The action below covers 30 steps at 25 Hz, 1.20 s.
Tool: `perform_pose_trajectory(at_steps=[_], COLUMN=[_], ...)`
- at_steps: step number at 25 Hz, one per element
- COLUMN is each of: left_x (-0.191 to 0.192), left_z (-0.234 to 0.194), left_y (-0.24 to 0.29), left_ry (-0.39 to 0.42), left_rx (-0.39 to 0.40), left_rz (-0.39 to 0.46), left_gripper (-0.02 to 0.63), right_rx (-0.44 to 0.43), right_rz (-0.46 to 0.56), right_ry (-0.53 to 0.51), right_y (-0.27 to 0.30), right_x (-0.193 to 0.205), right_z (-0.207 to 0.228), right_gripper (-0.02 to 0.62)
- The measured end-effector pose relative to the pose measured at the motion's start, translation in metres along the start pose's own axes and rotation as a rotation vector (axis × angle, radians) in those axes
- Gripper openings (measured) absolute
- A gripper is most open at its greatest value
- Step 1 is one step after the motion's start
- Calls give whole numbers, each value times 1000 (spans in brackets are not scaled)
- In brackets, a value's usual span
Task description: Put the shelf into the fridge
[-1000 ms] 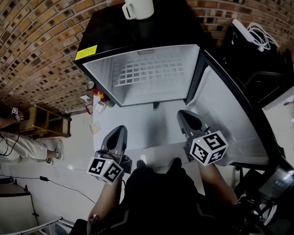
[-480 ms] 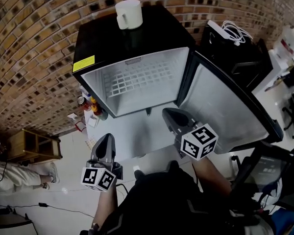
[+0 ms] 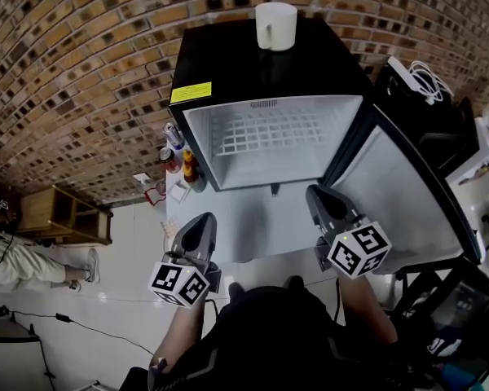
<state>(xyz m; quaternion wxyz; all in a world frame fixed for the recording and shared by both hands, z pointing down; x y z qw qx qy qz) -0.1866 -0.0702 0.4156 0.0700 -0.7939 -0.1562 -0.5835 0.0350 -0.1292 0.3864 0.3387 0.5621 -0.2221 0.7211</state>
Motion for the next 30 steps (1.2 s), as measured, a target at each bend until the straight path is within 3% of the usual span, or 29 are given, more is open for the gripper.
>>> perform_pose_trajectory(at_steps=[13, 30], left_x=[-5, -6], left_z=[13, 13], left_y=[10, 4], left_ry=[40, 7], left_rx=[10, 1], left_rz=[2, 12], left_gripper=[-9, -9], right_rx=[-2, -18], right_rz=[7, 17], right_ry=[-46, -36], right_y=[-6, -14], right_x=[-2, -2], right_z=[0, -5], right_gripper=[6, 6])
Point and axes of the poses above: the fingertips, and each gripper's own axes: y forward along the fingers, z to its right, x out of its underside, the point moved 1 cm from there along -y, backward along the fingers, and after that the axes turned 6 degrees about -x, right-handed, at the moved point
